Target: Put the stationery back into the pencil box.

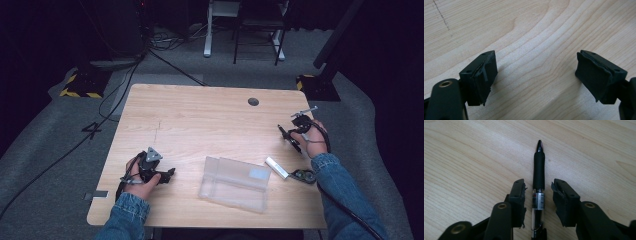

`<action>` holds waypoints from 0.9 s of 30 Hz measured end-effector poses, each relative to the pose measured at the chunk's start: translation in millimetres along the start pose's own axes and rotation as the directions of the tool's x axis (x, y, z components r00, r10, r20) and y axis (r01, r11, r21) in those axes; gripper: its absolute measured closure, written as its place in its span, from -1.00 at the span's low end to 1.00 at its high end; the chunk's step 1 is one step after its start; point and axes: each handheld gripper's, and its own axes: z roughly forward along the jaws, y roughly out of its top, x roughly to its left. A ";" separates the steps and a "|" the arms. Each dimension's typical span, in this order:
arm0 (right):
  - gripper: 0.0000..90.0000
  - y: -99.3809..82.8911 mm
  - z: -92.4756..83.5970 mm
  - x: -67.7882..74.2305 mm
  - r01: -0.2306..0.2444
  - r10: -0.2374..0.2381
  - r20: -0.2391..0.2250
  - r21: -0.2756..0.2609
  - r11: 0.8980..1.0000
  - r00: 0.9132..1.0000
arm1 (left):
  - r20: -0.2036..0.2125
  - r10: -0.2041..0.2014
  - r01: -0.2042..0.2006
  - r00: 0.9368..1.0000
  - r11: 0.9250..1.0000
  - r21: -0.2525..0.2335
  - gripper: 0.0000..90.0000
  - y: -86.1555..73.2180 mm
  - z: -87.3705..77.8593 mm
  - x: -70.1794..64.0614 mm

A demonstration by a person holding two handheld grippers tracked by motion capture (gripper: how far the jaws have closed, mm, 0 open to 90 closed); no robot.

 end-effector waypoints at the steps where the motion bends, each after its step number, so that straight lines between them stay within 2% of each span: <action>1: 0.43 0.2 -0.1 0.0 -0.001 0.001 -0.002 0.003 1.000 1.000 | 0.000 0.000 0.000 1.000 1.000 -0.001 -0.61 0.0 0.0 -0.1; 2: 0.47 1.3 -1.0 0.4 0.000 0.000 0.001 0.020 1.000 1.000 | 0.000 0.000 0.000 1.000 1.000 0.000 -0.61 0.0 0.0 0.0; 5: 0.52 2.1 -1.2 0.7 0.007 -0.007 0.004 0.028 1.000 1.000 | 0.000 0.002 -0.002 1.000 1.000 0.000 -0.61 0.1 0.0 0.0; 8: 0.71 4.2 -1.1 2.7 -0.003 0.003 -0.003 0.044 0.999 1.000 | 0.002 0.002 -0.002 1.000 1.000 0.000 -0.61 0.1 0.1 -0.2; 10: 0.76 4.8 -1.1 3.6 -0.004 0.005 -0.012 0.048 0.999 1.000 | 0.002 0.002 -0.002 1.000 1.000 0.000 -0.61 0.2 0.1 -0.2; 12: 0.77 6.7 -1.4 6.3 0.009 -0.010 0.012 0.066 0.998 1.000 | 0.004 0.002 -0.002 1.000 1.000 -0.001 -0.61 0.1 0.2 -0.2; 16: 0.77 7.3 -1.3 6.9 0.000 -0.001 0.021 0.070 0.998 1.000 | 0.006 0.004 -0.004 1.000 1.000 -0.002 -0.61 0.2 0.3 -0.1; 18: 0.77 7.2 -1.8 6.0 -0.020 0.019 0.013 0.075 0.997 1.000 | 0.006 0.004 -0.004 1.000 1.000 -0.001 -0.61 0.1 0.2 -0.1; 21: 0.77 7.4 -4.2 5.1 -0.013 0.012 0.016 0.077 0.997 1.000 | 0.006 0.004 -0.004 1.000 1.000 -0.001 -0.61 0.2 0.2 -0.1; 27: 0.78 13.3 -19.9 5.8 -0.047 0.047 0.002 0.056 0.997 0.999 | 0.006 0.009 -0.009 1.000 1.000 0.000 -0.62 0.3 0.2 0.1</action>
